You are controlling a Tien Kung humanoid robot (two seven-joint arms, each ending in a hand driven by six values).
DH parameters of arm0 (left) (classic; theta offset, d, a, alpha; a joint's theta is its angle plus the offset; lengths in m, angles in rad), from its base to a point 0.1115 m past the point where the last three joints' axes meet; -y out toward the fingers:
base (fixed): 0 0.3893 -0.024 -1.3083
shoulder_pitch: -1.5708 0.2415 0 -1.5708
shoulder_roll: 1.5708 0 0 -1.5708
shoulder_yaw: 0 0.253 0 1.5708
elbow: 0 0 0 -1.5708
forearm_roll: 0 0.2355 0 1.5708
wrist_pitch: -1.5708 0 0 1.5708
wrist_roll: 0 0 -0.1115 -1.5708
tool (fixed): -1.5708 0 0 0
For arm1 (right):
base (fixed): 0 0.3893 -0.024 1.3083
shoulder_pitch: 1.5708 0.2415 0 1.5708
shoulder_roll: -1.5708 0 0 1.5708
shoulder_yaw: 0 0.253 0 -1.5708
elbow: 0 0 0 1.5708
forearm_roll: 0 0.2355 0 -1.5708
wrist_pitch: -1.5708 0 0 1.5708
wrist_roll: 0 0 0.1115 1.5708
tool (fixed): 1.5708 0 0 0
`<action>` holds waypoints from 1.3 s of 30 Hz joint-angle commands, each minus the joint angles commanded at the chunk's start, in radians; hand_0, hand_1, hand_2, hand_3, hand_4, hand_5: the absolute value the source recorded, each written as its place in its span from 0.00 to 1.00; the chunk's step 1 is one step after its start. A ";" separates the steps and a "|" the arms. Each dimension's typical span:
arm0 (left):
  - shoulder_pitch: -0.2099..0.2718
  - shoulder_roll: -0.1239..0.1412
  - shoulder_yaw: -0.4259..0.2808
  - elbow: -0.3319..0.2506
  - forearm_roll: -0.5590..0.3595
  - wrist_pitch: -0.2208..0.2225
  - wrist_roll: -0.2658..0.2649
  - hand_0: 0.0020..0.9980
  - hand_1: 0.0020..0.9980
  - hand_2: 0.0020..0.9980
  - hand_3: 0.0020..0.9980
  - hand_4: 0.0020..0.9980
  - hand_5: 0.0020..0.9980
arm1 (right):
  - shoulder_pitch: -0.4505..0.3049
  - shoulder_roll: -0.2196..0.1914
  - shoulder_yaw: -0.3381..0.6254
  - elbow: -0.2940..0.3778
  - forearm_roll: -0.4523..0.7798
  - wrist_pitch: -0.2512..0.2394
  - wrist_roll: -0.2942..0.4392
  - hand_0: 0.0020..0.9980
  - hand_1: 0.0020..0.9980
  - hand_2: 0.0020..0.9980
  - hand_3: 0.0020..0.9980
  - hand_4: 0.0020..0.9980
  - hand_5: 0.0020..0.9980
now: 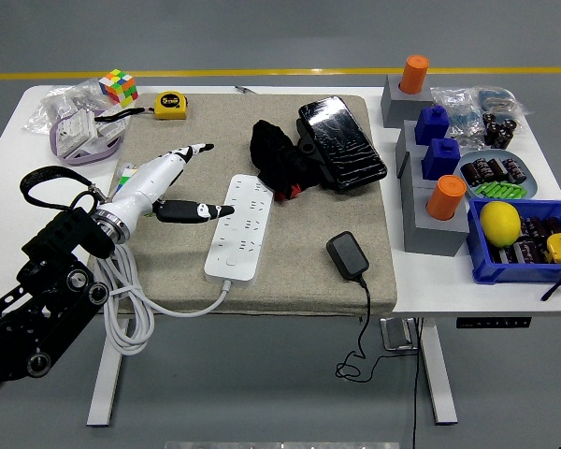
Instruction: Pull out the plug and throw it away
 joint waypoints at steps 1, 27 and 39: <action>0.001 0.000 -0.001 0.000 0.000 -0.001 0.001 0.94 0.97 0.97 0.97 1.00 0.55 | 0.000 0.000 -0.001 0.000 0.000 -0.001 0.000 0.54 0.62 0.67 0.58 0.98 0.51; 0.026 0.013 -0.017 -0.010 -0.002 -0.018 0.007 0.94 0.97 0.97 0.97 1.00 0.55 | -0.002 -0.007 -0.009 0.001 0.000 -0.004 -0.005 0.54 0.62 0.67 0.58 0.98 0.51; 0.020 0.014 -0.020 -0.011 -0.002 -0.016 0.004 0.94 0.96 0.96 0.97 1.00 0.55 | 0.003 0.000 0.000 0.004 0.002 -0.007 -0.002 0.54 0.62 0.67 0.58 0.98 0.51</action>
